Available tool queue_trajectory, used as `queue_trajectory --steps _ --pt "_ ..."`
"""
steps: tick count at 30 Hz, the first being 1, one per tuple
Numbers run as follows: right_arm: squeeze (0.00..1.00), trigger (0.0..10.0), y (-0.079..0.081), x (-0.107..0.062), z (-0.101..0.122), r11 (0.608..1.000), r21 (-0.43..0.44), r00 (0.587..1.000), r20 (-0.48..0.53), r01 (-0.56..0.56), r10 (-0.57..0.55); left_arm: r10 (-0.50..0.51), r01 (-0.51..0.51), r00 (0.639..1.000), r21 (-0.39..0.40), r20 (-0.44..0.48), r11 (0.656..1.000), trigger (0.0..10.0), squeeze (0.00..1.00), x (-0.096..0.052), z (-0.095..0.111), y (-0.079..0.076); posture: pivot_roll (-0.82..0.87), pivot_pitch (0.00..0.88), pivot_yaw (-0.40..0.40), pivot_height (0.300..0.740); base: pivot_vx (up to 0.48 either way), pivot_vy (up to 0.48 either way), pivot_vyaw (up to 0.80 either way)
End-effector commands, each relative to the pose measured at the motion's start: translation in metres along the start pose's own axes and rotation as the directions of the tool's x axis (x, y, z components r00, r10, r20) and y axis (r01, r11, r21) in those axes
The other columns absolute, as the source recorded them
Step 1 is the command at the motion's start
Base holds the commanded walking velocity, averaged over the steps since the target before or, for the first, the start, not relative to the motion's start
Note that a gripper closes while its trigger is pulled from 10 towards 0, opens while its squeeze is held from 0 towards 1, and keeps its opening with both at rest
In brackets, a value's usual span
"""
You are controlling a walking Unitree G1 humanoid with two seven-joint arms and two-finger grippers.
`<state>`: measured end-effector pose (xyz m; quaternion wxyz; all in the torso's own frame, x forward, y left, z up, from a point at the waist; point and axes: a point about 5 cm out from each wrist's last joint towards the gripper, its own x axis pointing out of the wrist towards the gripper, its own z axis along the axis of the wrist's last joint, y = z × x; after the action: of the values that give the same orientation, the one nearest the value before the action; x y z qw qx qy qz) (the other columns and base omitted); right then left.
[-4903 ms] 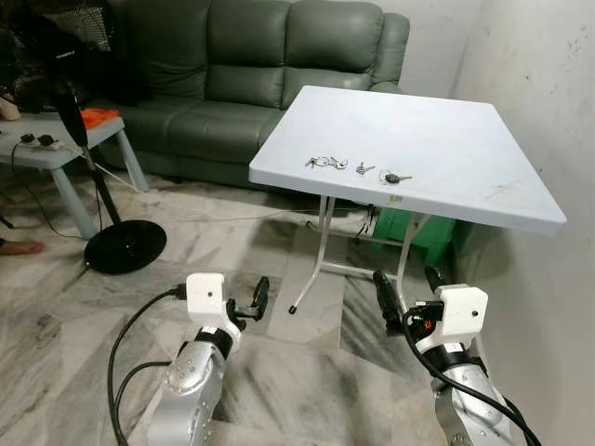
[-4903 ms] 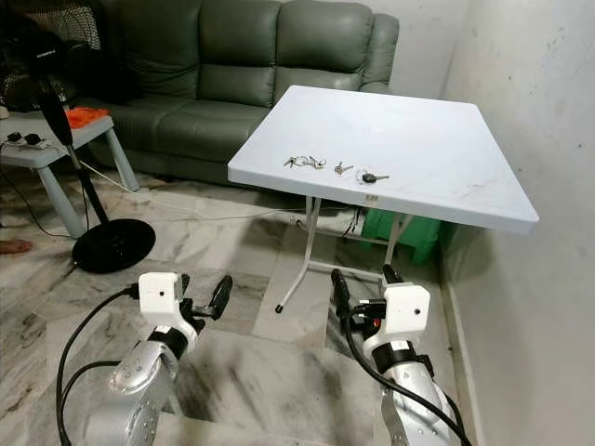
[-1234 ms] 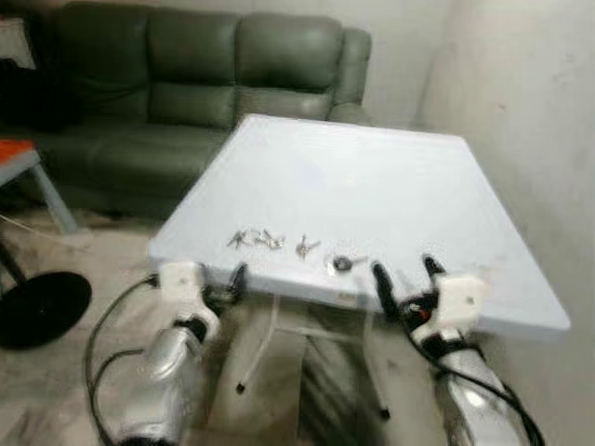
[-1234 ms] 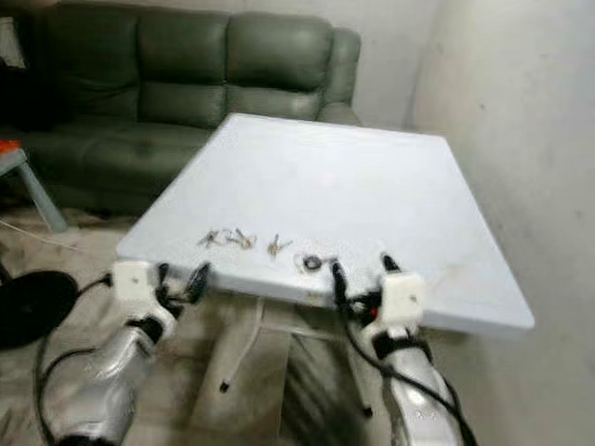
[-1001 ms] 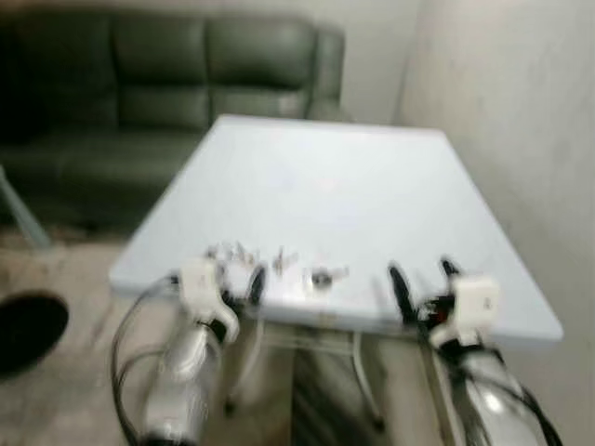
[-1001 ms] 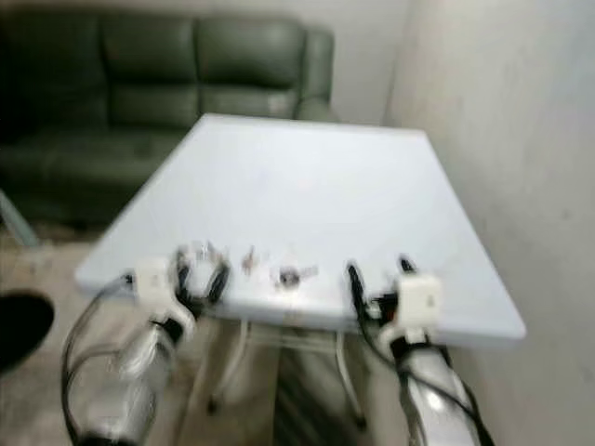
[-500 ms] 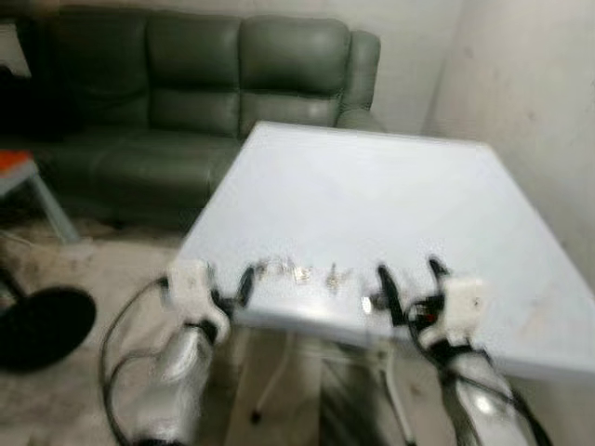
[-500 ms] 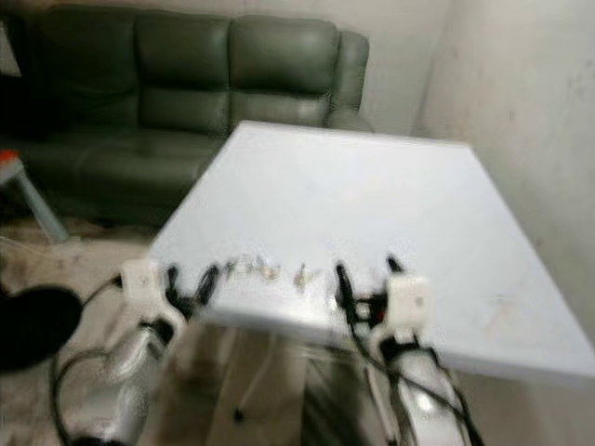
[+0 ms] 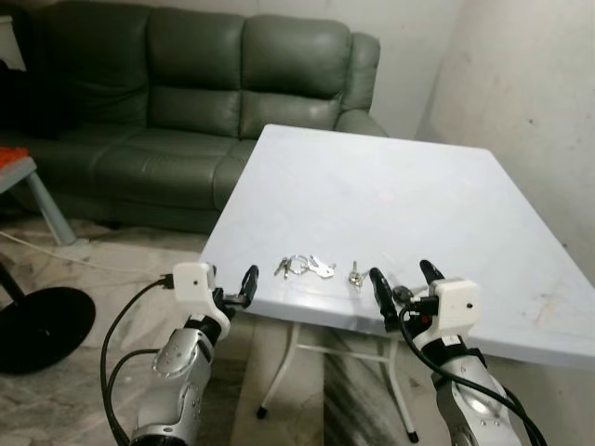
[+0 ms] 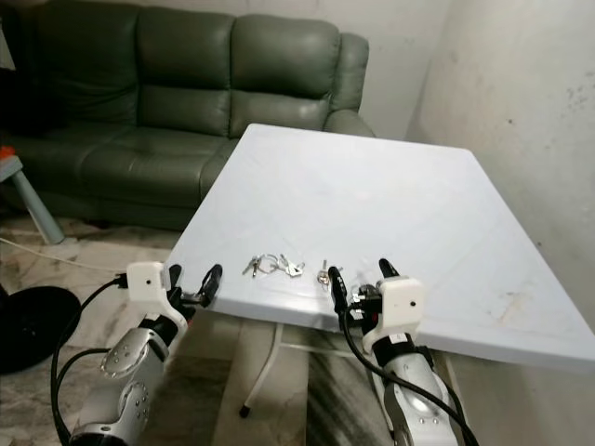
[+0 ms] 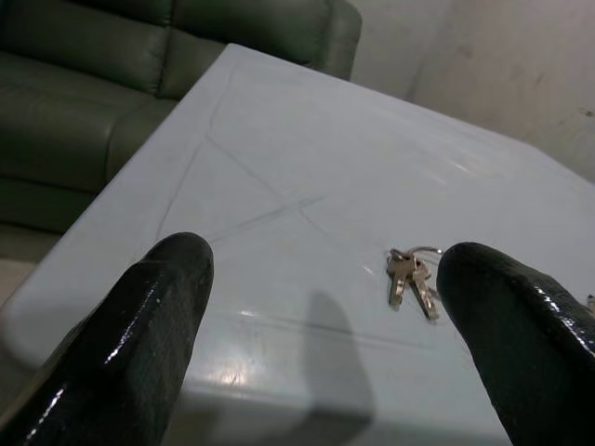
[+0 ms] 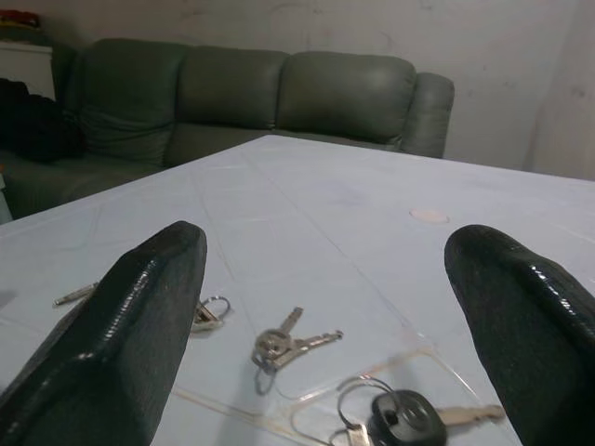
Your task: Hang keys on a hook
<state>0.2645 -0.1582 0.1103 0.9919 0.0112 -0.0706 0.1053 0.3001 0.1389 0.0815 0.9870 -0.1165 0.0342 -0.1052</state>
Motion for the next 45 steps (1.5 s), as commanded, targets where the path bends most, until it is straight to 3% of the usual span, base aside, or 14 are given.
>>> queue_trajectory --steps 1,13,17,23,32,33,45 --pt "0.00 10.0 -0.004 0.000 0.003 1.000 -0.006 1.000 0.003 0.005 -0.005 -0.028 0.028 1.000 0.018 0.007 0.999 10.0 0.00 0.001 0.003 -0.004 0.01 0.000 -0.048 0.740 0.000 0.000 0.00" --pt "0.00 10.0 0.001 0.002 -0.005 0.999 -0.029 0.998 -0.064 -0.030 0.028 -0.204 0.205 0.979 0.057 -0.015 0.977 10.0 0.00 -0.012 0.001 -0.033 0.02 0.000 -0.056 0.740 0.000 0.000 0.00" --pt "0.00 10.0 0.003 0.010 -0.003 0.997 -0.041 0.996 -0.064 -0.071 0.068 -0.266 0.268 0.963 0.054 -0.029 0.962 10.0 0.00 -0.017 0.000 -0.045 0.03 0.000 -0.056 0.740 0.000 0.000 0.00" --pt "0.00 10.0 0.003 0.019 -0.003 0.995 -0.050 0.993 -0.075 -0.090 0.086 -0.297 0.298 0.954 0.053 -0.037 0.953 10.0 0.00 -0.022 0.001 -0.052 0.03 0.012 -0.053 0.740 0.000 0.000 0.00" --pt "0.00 10.0 -0.009 0.038 -0.005 0.989 -0.056 0.984 -0.123 -0.135 0.128 -0.302 0.305 0.952 0.042 -0.053 0.952 10.0 0.00 -0.030 0.003 -0.053 0.04 0.042 -0.059 0.740 0.000 0.000 0.00" --pt "0.00 10.0 -0.015 0.041 -0.007 0.986 -0.084 0.981 -0.145 -0.146 0.133 -0.298 0.301 0.953 0.035 -0.059 0.953 10.0 0.00 -0.032 0.003 -0.054 0.04 0.049 -0.062 0.740 0.000 0.000 0.00" --pt "0.00 10.0 -0.043 0.043 -0.018 0.969 -0.090 0.954 -0.220 -0.229 0.205 -0.298 0.301 0.951 0.020 -0.079 0.954 10.0 0.00 -0.040 0.003 -0.059 0.05 0.067 -0.071 0.740 0.000 0.000 0.00"
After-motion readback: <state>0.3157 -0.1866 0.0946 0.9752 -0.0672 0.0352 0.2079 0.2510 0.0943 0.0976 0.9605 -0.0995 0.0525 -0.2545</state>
